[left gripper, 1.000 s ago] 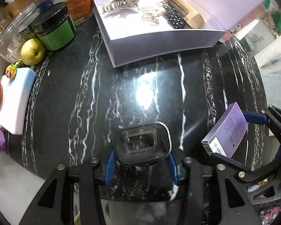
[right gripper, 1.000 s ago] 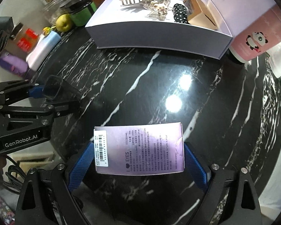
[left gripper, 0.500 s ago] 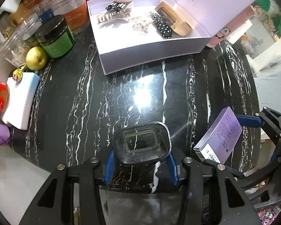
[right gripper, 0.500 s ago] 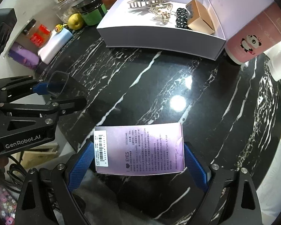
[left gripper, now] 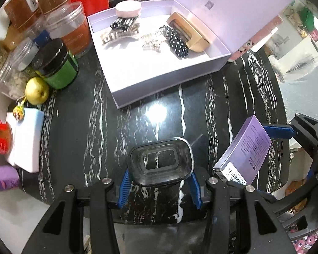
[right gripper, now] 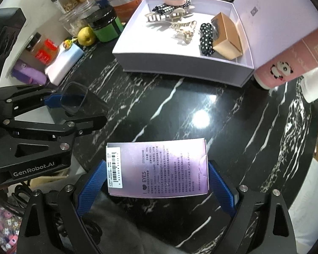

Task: Organize rigid objects
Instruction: 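Lift and carry the lavender card and clear mirror toward the lavender box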

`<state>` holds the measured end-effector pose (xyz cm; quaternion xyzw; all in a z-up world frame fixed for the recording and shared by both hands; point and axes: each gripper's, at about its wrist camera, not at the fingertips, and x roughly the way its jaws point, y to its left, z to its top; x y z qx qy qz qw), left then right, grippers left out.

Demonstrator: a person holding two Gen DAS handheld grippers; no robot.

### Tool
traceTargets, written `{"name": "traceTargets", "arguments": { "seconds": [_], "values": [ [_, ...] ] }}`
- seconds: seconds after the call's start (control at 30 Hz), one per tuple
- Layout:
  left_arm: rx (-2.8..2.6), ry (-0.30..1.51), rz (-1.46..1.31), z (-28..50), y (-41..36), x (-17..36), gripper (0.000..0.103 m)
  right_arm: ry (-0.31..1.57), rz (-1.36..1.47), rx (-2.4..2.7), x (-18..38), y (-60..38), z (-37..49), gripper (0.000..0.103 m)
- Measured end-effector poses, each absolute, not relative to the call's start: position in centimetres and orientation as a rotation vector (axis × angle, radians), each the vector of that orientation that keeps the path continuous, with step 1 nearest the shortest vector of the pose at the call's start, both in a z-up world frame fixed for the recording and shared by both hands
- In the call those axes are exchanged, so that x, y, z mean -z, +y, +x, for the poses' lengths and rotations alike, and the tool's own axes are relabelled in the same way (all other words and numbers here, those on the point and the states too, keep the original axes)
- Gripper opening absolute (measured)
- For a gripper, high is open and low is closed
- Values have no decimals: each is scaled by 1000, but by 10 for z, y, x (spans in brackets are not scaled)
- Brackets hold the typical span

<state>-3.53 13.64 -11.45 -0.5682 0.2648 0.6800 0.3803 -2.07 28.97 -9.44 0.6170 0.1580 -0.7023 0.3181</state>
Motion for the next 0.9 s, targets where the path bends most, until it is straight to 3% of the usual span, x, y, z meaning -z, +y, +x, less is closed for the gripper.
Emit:
{"name": "traceTargets", "arguments": {
  "seconds": [0.9],
  "values": [
    [-1743,626,-1410,-106,187,83,46,400,1572,1946,54,265,-101,94]
  ]
}}
